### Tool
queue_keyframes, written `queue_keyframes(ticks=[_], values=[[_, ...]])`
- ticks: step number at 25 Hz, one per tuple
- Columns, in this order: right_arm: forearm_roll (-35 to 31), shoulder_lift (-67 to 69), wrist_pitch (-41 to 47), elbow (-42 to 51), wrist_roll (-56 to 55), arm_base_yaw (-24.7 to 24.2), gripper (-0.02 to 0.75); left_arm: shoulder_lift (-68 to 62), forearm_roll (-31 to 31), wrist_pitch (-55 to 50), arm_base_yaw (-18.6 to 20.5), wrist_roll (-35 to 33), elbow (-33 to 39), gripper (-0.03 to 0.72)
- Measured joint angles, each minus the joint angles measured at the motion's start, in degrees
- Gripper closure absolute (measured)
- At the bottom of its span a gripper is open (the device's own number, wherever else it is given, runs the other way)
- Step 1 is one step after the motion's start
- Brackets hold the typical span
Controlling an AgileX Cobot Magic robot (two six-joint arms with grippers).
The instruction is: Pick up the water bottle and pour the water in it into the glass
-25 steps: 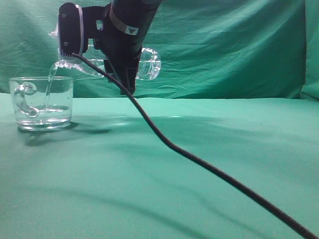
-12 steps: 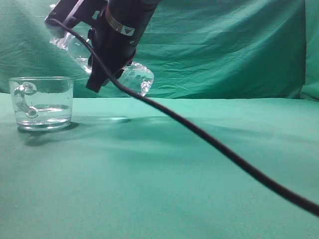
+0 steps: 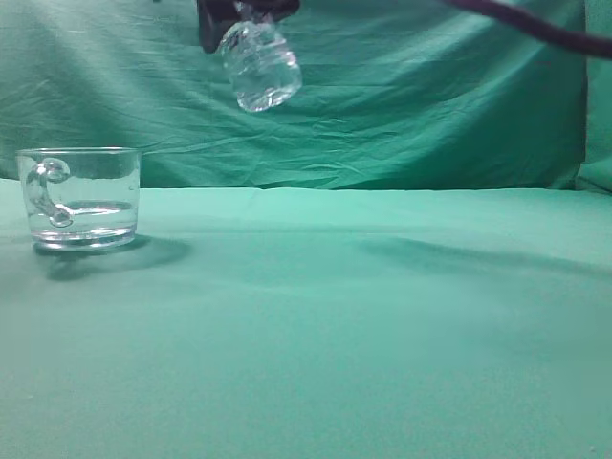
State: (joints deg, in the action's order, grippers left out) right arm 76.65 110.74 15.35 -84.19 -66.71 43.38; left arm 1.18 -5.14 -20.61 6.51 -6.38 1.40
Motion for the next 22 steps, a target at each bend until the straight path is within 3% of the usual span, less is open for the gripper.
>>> queue_keyframes(ticks=[8,15,22], values=[[0.05,-15.76,-17.53,21.53,-6.60,-13.49,0.447,0.00,0.00,0.00,0.00,0.00,0.00,0.688],[-0.16,-18.41,-36.40,31.14,-6.16,-28.21,0.447,0.00,0.00,0.00,0.00,0.00,0.00,0.688],[-13.13,-17.77,-53.73,39.27,17.89,-38.00,0.447,0.00,0.00,0.00,0.00,0.00,0.00,0.688]])
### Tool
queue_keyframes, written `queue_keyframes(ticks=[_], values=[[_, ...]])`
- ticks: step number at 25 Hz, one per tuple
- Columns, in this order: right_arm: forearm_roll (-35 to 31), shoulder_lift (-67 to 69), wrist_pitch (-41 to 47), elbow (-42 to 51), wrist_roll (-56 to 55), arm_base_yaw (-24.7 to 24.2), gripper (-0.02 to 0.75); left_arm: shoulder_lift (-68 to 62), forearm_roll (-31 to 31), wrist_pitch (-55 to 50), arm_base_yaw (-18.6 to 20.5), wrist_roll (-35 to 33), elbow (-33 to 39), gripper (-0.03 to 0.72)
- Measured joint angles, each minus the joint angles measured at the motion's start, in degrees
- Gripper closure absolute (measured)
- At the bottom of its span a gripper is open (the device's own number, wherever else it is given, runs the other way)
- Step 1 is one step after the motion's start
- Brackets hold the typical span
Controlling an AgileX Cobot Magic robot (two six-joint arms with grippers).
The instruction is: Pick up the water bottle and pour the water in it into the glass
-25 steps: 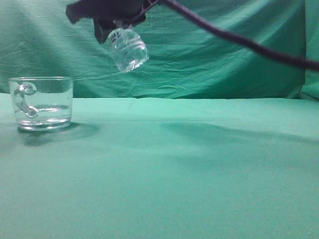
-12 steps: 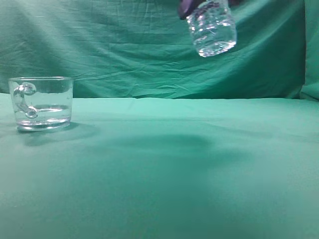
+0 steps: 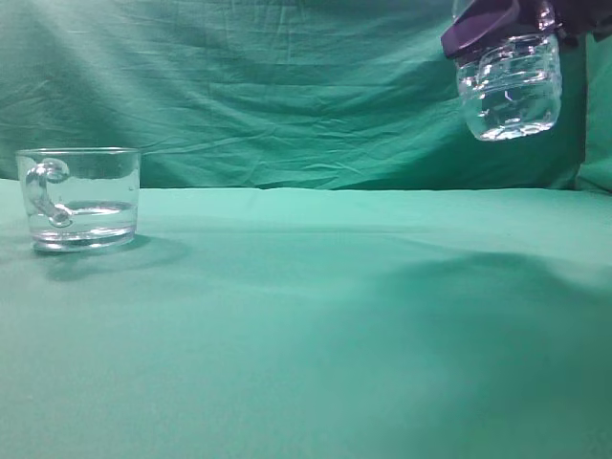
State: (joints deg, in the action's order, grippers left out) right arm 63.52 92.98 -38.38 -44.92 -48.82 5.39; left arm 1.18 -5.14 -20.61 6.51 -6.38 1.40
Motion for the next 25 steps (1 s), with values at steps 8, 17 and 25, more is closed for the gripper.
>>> queue_keyframes(ticks=[8,17,25], values=[[-7.34,8.08,-12.44,3.34,16.37,-2.79,0.447,0.00,0.00,0.00,0.00,0.00,0.00,0.688],[-10.98,18.81,-21.79,3.34,24.97,-2.79,0.447,0.00,0.00,0.00,0.00,0.00,0.00,0.688],[-11.54,22.50,-25.90,3.34,28.72,-2.79,0.447,0.00,0.00,0.00,0.00,0.00,0.00,0.688]])
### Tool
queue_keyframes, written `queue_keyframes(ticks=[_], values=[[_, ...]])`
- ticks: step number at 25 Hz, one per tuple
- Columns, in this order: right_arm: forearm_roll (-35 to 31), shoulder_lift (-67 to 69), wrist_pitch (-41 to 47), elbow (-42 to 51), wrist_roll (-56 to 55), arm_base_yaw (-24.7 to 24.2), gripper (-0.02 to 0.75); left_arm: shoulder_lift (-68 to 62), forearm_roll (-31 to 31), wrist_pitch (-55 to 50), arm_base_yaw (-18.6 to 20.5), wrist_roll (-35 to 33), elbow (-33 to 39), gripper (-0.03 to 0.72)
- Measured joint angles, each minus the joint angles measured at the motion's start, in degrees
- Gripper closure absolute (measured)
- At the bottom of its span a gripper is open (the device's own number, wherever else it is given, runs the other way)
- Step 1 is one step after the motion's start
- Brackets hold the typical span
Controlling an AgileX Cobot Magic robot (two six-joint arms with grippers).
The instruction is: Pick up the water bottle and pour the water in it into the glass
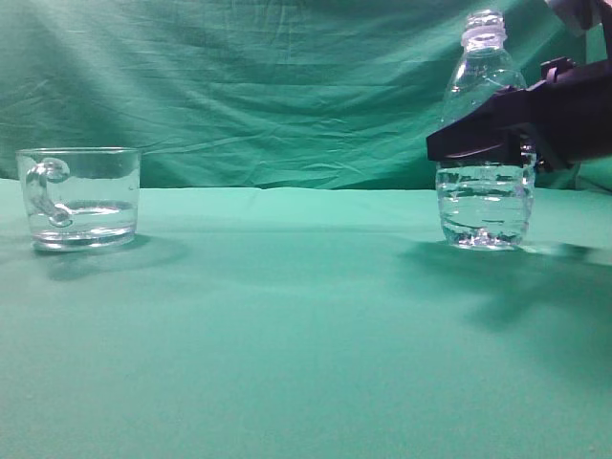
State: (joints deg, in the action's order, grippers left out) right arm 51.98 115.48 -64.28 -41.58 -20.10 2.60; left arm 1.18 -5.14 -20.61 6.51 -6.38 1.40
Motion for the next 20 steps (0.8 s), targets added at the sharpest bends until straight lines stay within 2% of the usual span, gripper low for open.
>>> queue_keyframes(ticks=[6,7,9,16,19,20], values=[[-0.21,0.57,-1.02,0.00,0.22,0.00,0.447,0.00,0.00,0.00,0.00,0.00,0.00,0.688],[-0.21,0.57,-1.02,0.00,0.22,0.00,0.400,0.00,0.00,0.00,0.00,0.00,0.00,0.688],[-0.21,0.57,-1.02,0.00,0.22,0.00,0.395,0.00,0.00,0.00,0.00,0.00,0.00,0.688],[-0.21,0.57,-1.26,0.00,-5.07,0.00,0.093,0.00,0.00,0.00,0.00,0.00,0.00,0.688],[0.80,-0.03,-1.15,0.00,-8.24,0.00,0.092,0.00,0.00,0.00,0.00,0.00,0.00,0.688],[1.31,-0.83,-1.15,0.00,-8.67,0.00,0.051,0.00,0.00,0.00,0.00,0.00,0.00,0.688]])
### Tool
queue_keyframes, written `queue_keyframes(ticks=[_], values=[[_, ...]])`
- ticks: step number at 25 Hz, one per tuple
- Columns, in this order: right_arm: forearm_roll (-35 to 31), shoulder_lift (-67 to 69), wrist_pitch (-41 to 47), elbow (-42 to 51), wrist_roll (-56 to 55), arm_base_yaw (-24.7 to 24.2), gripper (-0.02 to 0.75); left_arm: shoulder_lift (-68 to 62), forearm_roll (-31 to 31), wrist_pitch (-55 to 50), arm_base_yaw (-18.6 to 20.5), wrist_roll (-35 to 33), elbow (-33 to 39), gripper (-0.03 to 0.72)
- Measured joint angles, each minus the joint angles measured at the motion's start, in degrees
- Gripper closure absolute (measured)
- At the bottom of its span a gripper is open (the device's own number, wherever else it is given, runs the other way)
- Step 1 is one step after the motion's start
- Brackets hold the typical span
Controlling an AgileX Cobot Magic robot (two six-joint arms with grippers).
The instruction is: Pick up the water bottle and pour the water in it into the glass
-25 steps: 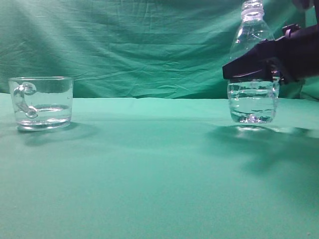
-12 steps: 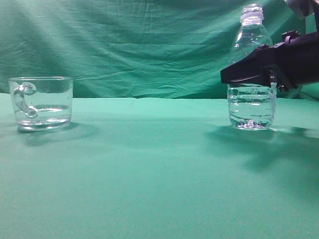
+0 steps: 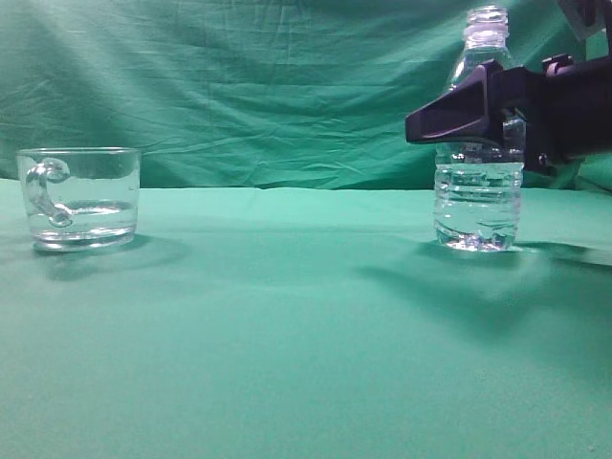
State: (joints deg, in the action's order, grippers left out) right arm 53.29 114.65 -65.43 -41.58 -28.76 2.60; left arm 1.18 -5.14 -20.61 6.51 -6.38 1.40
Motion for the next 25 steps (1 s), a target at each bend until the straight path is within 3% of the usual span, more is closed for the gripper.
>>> queue_keyframes(ticks=[14,20,25], values=[[1.50,-22.96,2.57,1.74,-8.13,0.00,0.066,0.00,0.00,0.00,0.00,0.00,0.00,0.688],[4.13,-39.34,12.14,2.25,-18.04,0.00,0.309,0.00,0.00,0.00,0.00,0.00,0.00,0.688],[11.59,-54.19,21.19,2.43,-29.17,0.00,0.620,0.00,0.00,0.00,0.00,0.00,0.00,0.688]])
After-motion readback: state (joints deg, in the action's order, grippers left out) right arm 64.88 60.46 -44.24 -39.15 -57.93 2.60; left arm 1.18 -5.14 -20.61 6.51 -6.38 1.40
